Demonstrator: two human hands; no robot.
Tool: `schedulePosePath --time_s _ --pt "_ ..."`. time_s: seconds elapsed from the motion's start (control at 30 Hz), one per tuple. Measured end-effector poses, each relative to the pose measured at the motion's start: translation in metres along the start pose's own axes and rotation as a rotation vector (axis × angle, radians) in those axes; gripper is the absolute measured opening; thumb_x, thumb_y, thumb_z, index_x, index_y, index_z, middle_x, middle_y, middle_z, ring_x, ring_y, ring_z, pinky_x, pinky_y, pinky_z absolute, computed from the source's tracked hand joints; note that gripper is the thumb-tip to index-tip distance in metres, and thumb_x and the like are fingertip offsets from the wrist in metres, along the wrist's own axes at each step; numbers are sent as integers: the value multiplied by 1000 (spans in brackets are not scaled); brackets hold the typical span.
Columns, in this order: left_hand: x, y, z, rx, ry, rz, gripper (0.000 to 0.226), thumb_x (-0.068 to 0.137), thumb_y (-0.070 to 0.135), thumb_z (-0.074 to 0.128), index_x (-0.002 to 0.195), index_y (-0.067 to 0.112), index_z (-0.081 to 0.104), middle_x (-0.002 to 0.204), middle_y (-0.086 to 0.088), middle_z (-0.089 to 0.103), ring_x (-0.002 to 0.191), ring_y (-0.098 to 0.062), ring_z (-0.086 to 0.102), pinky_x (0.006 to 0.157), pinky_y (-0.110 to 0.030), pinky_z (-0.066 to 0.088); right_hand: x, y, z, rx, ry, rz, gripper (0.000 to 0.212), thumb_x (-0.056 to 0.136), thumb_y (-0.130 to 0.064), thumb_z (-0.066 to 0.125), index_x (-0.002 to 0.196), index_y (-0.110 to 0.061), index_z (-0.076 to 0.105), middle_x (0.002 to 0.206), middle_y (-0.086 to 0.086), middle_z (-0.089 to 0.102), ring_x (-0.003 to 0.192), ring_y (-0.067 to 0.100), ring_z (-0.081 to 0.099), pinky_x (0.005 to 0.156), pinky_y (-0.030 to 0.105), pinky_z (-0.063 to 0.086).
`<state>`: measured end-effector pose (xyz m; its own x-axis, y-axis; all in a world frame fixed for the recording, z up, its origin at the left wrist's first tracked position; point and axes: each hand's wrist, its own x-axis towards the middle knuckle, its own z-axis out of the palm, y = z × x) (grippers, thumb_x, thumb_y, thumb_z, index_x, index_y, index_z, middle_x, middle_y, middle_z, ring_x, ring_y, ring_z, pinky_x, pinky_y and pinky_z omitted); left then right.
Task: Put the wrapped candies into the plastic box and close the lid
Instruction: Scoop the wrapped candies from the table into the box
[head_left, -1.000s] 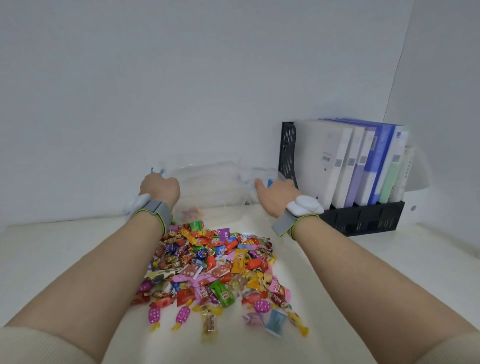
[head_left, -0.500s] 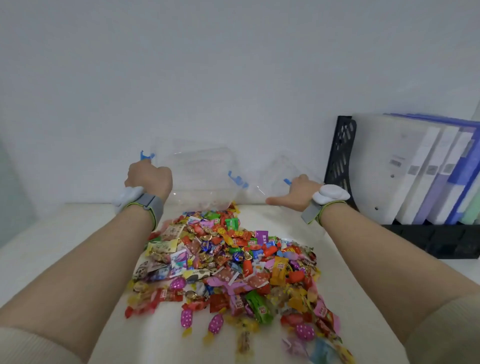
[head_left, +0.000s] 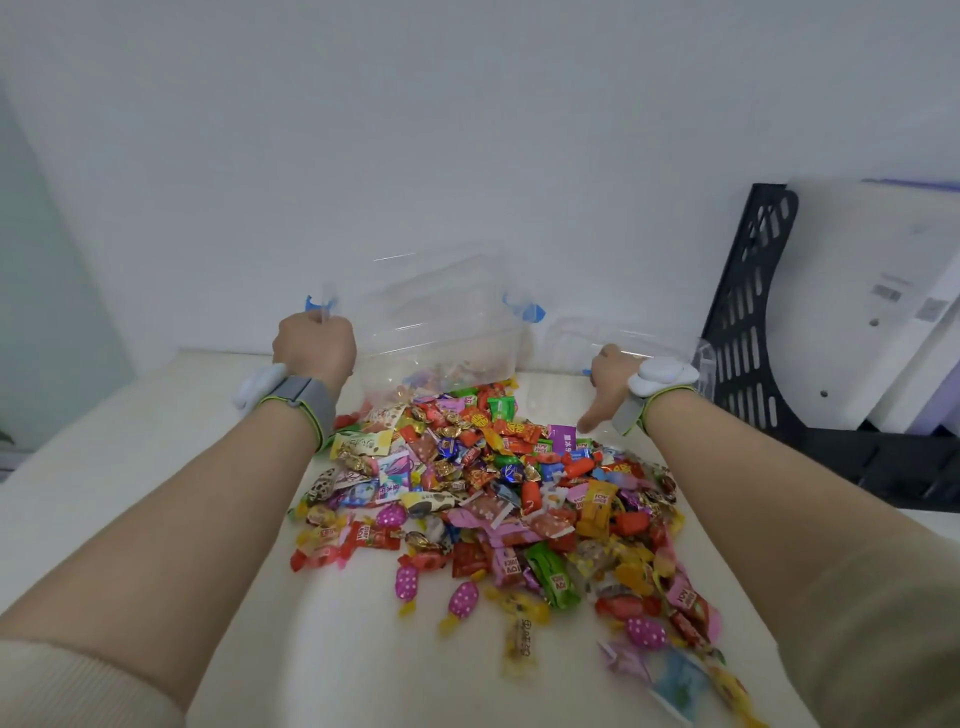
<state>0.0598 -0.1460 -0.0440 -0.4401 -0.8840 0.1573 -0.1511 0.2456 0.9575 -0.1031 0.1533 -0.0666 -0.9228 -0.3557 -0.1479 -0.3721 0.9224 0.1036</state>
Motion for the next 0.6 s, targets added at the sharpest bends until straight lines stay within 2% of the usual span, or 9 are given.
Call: schedulePosePath --time_s 0.03,0.1,0.17,0.2,0.3,0.37,0.43,0.5,0.6 --pt "-3 2 -1 -24 -8 -4 18 79 11 56 68 25 57 72 -2 60 62 -31 65 67 -49 63 0 2 2 2 7 -22 87 53 -65 82 114 -8 57 116 4 39 93 21 50 73 29 42" --pt "-7 4 -1 -50 -40 -8 22 79 11 58 64 26 55 68 3 56 62 -28 63 67 -48 63 1 7 4 -6 42 -23 84 56 -61 82 118 -11 56 121 3 44 108 22 50 89 33 41" --pt "-11 5 -4 -57 -61 -17 24 78 12 58 59 26 55 65 8 54 58 -23 61 67 -47 63 1 8 6 -78 40 2 82 62 -55 81 126 -12 50 130 4 47 125 23 43 109 44 29" --pt "-13 5 -4 -62 -65 -22 26 77 12 58 57 27 54 64 9 54 55 -20 60 66 -47 63 -1 7 8 -105 24 11 82 67 -53 78 130 -13 46 134 4 47 130 23 38 112 46 22" --pt "-21 7 -6 -67 -57 -33 29 77 13 58 54 29 52 62 9 53 51 -16 57 65 -48 63 -12 -7 21 -71 164 -15 67 82 -41 63 139 -14 41 142 4 44 134 24 35 111 39 23" --pt "-25 10 -8 -79 -55 -48 29 78 14 58 55 28 51 61 9 53 51 -18 57 66 -48 63 -25 -29 25 143 352 -87 53 91 -36 53 138 -14 47 141 6 49 132 26 41 108 35 31" --pt "-27 11 -12 -98 -47 -57 25 79 15 58 57 25 53 61 8 52 51 -19 57 67 -48 63 -43 -58 28 449 382 -204 43 93 -45 49 123 -16 61 125 6 62 118 27 55 95 35 42" --pt "-28 12 -16 -114 -35 -68 15 81 15 57 67 21 58 64 5 53 55 -23 59 69 -48 63 -57 -87 32 572 263 -271 61 85 -69 45 119 -21 62 118 4 62 112 26 59 87 34 44" --pt "-26 11 -20 -131 -16 -91 20 82 14 56 63 21 54 65 4 53 60 -27 60 71 -48 62 -61 -116 46 413 98 -217 104 59 -94 38 143 -32 36 144 7 37 128 29 45 101 42 40"
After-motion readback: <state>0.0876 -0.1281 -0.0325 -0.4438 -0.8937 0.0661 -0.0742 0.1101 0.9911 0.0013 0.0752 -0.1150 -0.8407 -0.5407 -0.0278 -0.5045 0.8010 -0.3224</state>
